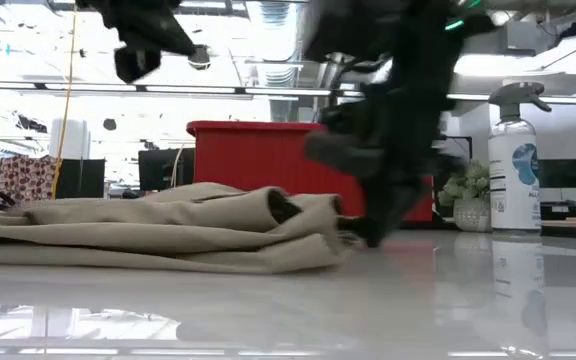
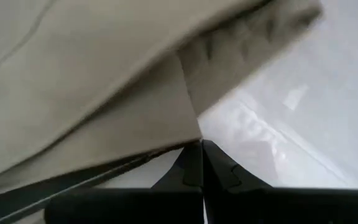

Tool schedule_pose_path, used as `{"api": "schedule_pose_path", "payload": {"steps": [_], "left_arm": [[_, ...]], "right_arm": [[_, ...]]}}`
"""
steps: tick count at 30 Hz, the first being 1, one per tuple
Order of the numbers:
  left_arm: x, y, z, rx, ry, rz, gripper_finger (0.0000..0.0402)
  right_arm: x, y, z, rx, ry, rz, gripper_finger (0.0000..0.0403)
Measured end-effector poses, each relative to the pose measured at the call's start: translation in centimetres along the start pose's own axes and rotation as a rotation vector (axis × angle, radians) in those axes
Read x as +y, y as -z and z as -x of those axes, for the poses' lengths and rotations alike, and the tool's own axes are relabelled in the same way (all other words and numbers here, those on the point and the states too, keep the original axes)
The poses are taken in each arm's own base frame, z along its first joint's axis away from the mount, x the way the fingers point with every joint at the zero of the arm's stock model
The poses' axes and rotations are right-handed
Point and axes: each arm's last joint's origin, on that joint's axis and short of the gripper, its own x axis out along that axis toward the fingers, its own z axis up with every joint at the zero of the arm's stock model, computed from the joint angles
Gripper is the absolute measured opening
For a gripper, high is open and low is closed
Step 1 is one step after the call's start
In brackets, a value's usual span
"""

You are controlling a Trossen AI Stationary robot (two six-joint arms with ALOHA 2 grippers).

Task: Fold Laundry from Bin
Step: Fold the brown short pants in the red bin

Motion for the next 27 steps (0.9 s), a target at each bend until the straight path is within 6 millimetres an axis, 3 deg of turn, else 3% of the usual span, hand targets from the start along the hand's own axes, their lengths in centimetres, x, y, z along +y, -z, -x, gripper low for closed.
{"api": "schedule_pose_path", "payload": {"steps": [5,10,13,16,19,23,27], "left_arm": [[0.1,-0.5,3.4,-0.093,0.049,0.039,0.0000],[0.5,-0.5,5.9,-0.160,0.040,0.061,0.0000],[0.6,-0.6,7.1,-0.214,0.058,0.079,0.0000],[0.8,-0.7,8.3,-0.269,0.072,0.096,0.0000],[0.9,-0.8,9.4,-0.313,0.080,0.124,0.0000],[1.2,-0.8,10.2,-0.363,0.077,0.176,0.0000],[1.3,-0.8,10.6,-0.400,0.055,0.220,0.0000]], "right_arm": [[-0.5,-5.2,-1.7,-0.154,-0.109,-0.017,0.0015],[-1.4,-10.0,-1.9,-0.227,-0.196,-0.021,0.0015],[-1.7,-13.0,0.3,-0.280,-0.221,0.061,0.0015],[-1.2,-15.5,4.3,-0.344,-0.315,0.125,0.0015],[0.6,-14.6,6.8,-0.296,-0.403,0.188,0.0015],[3.1,-10.2,7.3,-0.185,-0.402,0.316,0.0015],[4.9,-7.5,8.0,-0.146,-0.426,0.389,0.0015]]}}
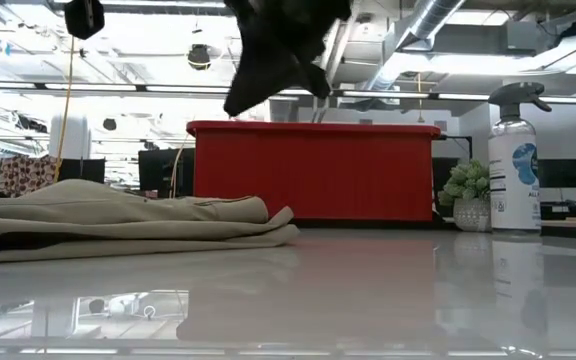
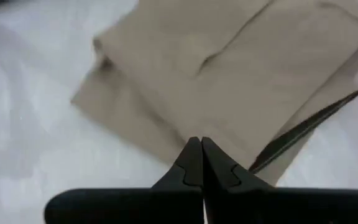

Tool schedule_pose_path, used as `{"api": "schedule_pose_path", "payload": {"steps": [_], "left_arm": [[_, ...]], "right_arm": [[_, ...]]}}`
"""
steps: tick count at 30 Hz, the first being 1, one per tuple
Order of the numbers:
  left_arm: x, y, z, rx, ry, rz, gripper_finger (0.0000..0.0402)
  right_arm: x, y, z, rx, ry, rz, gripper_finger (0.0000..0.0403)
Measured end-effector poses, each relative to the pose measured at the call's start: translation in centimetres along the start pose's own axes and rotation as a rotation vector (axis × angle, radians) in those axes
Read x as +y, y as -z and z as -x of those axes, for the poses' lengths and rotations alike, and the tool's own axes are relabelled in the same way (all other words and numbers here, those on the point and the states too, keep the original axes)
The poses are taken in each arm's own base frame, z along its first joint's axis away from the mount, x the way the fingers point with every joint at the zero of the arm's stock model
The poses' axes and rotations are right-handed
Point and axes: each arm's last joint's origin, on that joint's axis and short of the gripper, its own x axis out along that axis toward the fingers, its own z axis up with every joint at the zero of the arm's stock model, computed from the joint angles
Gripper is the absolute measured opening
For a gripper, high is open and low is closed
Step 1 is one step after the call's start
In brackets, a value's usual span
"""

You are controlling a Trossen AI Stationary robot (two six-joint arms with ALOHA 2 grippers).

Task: Fold Laundry from Bin
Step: Fold the brown short pants in the red bin

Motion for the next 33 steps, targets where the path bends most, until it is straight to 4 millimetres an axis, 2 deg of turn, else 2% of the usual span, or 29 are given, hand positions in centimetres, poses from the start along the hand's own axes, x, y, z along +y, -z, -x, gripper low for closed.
{"api": "schedule_pose_path", "payload": {"steps": [5,9,12,15,20,28,33], "left_arm": [[0.0,0.0,-0.1,-0.010,-0.017,0.012,0.0000],[0.0,0.0,-0.1,-0.010,-0.017,0.040,0.0000],[0.0,0.0,-0.1,-0.010,-0.017,0.044,0.0000],[0.0,0.0,-0.1,-0.011,-0.017,0.046,0.0000],[0.0,0.0,0.0,-0.012,-0.016,0.047,0.0000],[0.1,-0.1,0.0,-0.024,-0.031,0.003,0.0000],[0.2,-0.1,0.0,-0.054,-0.064,-0.017,0.0000]], "right_arm": [[1.6,2.8,-3.5,0.110,-0.004,0.050,0.0015],[2.2,4.2,-6.0,0.159,-0.043,0.063,0.0015],[1.9,4.8,-8.4,0.167,-0.064,0.077,0.0015],[0.6,4.1,-9.9,0.155,-0.108,0.054,0.0015],[-3.3,2.5,-11.4,0.150,-0.068,0.034,0.0014],[-12.0,-1.7,-12.6,0.032,0.005,-0.040,0.0014],[-15.9,-5.2,-12.2,-0.153,-0.013,-0.032,0.0014]]}}
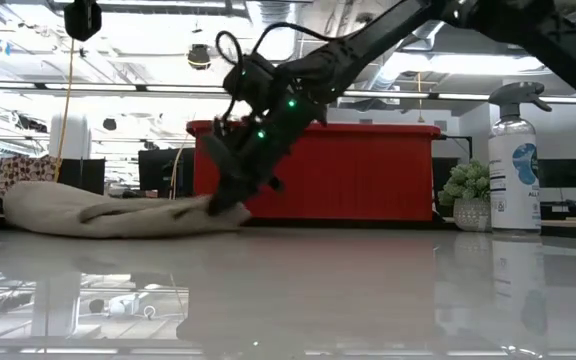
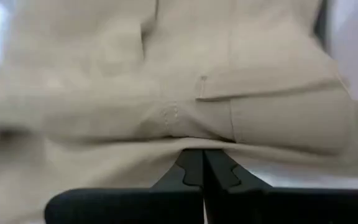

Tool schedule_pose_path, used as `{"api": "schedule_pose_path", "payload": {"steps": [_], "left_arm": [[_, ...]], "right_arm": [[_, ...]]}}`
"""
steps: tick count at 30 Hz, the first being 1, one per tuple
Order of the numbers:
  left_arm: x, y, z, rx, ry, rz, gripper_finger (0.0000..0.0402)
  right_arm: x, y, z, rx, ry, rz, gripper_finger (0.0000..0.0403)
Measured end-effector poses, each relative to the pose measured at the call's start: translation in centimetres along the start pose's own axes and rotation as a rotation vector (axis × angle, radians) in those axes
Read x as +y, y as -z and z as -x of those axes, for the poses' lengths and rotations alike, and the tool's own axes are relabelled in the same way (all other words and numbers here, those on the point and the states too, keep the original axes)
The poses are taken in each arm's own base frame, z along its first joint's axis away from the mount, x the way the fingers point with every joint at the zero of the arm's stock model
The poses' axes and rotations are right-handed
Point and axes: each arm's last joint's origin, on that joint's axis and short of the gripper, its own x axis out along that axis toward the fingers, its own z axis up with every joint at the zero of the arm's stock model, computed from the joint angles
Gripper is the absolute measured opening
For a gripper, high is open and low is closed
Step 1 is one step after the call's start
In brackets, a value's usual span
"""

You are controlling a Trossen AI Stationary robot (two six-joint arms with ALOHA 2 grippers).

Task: Fold Laundry from Bin
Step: Fold the brown short pants in the red bin

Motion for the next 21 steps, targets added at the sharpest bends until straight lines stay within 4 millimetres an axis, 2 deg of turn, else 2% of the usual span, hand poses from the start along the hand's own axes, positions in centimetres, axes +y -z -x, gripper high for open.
{"api": "schedule_pose_path", "payload": {"steps": [5,11,14,17,21], "left_arm": [[0.1,-0.1,0.0,-0.025,-0.027,-0.003,0.0000],[0.1,-0.1,0.0,-0.030,-0.032,-0.007,0.0000],[0.1,-0.1,0.0,-0.030,-0.032,-0.007,0.0000],[0.1,-0.1,0.0,-0.030,-0.032,-0.007,0.0000],[0.1,-0.1,0.0,-0.029,-0.032,-0.023,0.0000]], "right_arm": [[-2.6,-3.7,1.2,-0.090,-0.004,0.028,0.0014],[-2.8,-5.9,3.4,-0.017,0.098,0.107,0.0014],[-1.5,-6.0,4.1,0.044,0.061,0.120,0.0015],[1.0,-5.4,4.2,0.076,0.027,0.161,0.0015],[3.1,-3.6,2.5,0.126,0.005,0.152,0.0015]]}}
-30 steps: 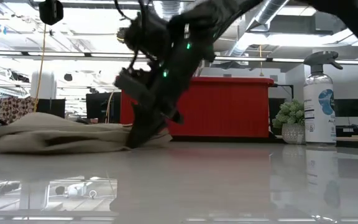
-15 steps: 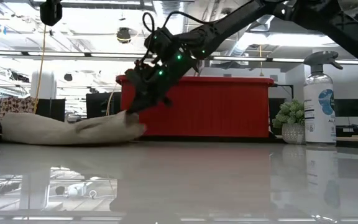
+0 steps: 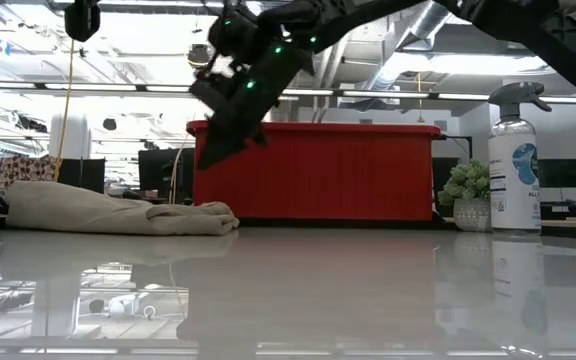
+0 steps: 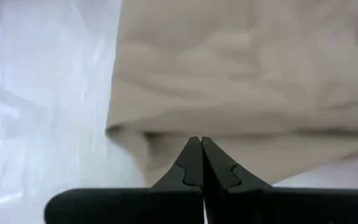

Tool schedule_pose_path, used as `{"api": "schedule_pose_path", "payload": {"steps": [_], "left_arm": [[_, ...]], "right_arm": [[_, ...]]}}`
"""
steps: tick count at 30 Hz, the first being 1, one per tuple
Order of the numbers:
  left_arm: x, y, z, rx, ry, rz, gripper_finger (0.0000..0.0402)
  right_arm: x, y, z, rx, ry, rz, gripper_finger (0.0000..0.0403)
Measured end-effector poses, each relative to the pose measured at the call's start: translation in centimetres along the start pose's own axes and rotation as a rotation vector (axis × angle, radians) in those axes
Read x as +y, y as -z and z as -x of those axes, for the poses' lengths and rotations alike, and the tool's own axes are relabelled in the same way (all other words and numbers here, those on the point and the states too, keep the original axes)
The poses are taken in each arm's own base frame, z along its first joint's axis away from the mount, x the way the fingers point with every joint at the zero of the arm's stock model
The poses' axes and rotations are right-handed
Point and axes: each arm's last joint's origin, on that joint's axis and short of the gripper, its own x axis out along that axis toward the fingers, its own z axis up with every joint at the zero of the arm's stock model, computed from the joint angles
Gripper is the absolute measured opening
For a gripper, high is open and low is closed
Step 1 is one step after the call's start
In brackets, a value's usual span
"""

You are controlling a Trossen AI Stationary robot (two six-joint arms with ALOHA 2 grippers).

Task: Fold Laundry from Bin
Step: Fold the brown short pants in the red bin

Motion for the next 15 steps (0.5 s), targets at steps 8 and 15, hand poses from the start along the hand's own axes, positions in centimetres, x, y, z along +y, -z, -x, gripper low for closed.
{"api": "schedule_pose_path", "payload": {"steps": [8,15], "left_arm": [[0.0,0.0,0.0,-0.008,-0.009,-0.001,0.0000],[0.1,0.0,0.0,-0.016,-0.019,-0.003,0.0000]], "right_arm": [[-0.3,2.1,-3.9,0.058,0.029,-0.042,0.0015],[-2.5,2.3,-5.5,0.028,0.021,-0.073,0.0015]]}}
